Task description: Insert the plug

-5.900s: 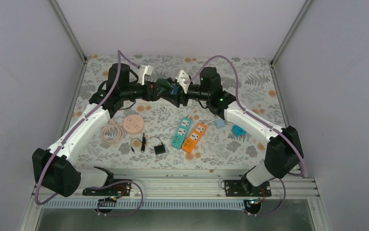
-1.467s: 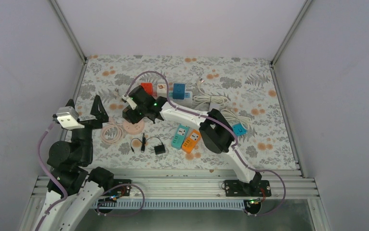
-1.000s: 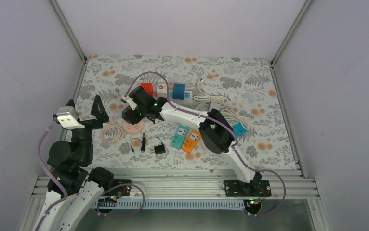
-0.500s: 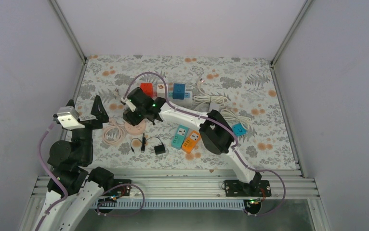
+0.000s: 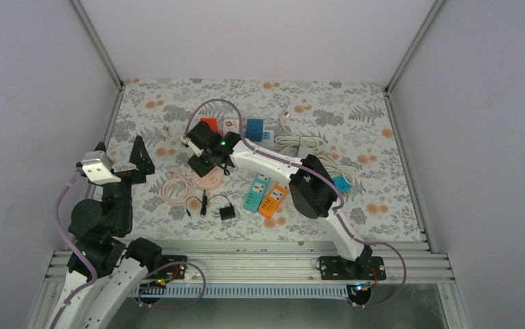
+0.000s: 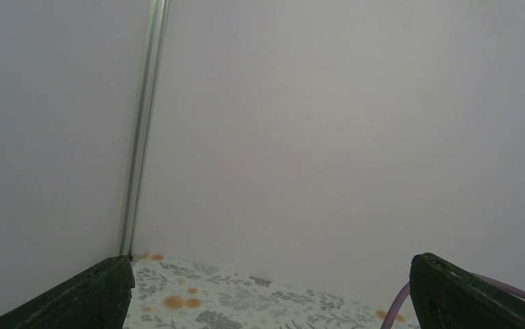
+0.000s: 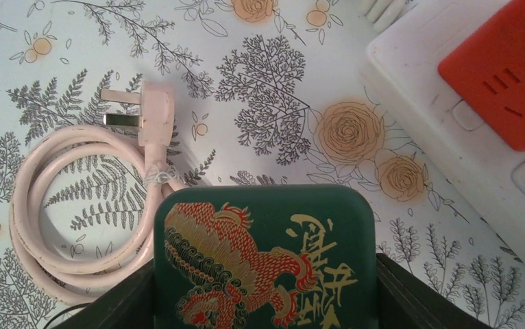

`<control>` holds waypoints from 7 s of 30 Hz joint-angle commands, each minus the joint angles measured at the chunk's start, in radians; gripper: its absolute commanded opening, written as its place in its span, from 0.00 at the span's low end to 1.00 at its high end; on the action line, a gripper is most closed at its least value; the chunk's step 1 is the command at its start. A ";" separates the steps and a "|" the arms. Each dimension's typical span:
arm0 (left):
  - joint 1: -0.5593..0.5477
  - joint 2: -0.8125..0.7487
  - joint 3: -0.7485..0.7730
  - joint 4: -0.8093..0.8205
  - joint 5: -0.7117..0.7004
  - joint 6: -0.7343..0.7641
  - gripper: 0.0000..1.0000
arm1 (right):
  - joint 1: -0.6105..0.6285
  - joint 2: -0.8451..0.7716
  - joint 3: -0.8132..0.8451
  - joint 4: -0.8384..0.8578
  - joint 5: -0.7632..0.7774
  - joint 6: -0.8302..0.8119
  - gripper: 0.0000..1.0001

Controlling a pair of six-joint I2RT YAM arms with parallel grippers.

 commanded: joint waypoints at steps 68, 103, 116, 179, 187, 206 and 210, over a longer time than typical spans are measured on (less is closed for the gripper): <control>0.001 0.127 0.108 -0.133 0.020 -0.090 1.00 | -0.103 -0.209 -0.070 0.181 -0.271 -0.089 1.00; 0.002 0.272 0.057 -0.193 0.310 -0.207 1.00 | -0.593 -0.855 -1.125 0.416 0.144 0.395 0.66; 0.002 0.266 0.062 -0.225 0.306 -0.235 1.00 | -0.599 -0.560 -0.967 0.404 0.228 0.365 0.69; -0.181 0.977 0.065 0.751 1.097 -0.465 1.00 | -0.549 -0.994 -1.107 1.045 -1.001 0.608 0.53; -0.076 1.026 0.016 1.035 1.274 -0.648 0.99 | -0.549 -0.964 -1.046 1.201 -1.074 0.662 0.54; -0.085 1.149 0.099 1.169 1.357 -0.916 0.80 | -0.525 -0.890 -0.984 1.283 -1.091 0.726 0.55; -0.084 1.146 0.116 1.148 1.358 -0.899 0.69 | -0.523 -0.891 -0.975 1.259 -1.104 0.713 0.55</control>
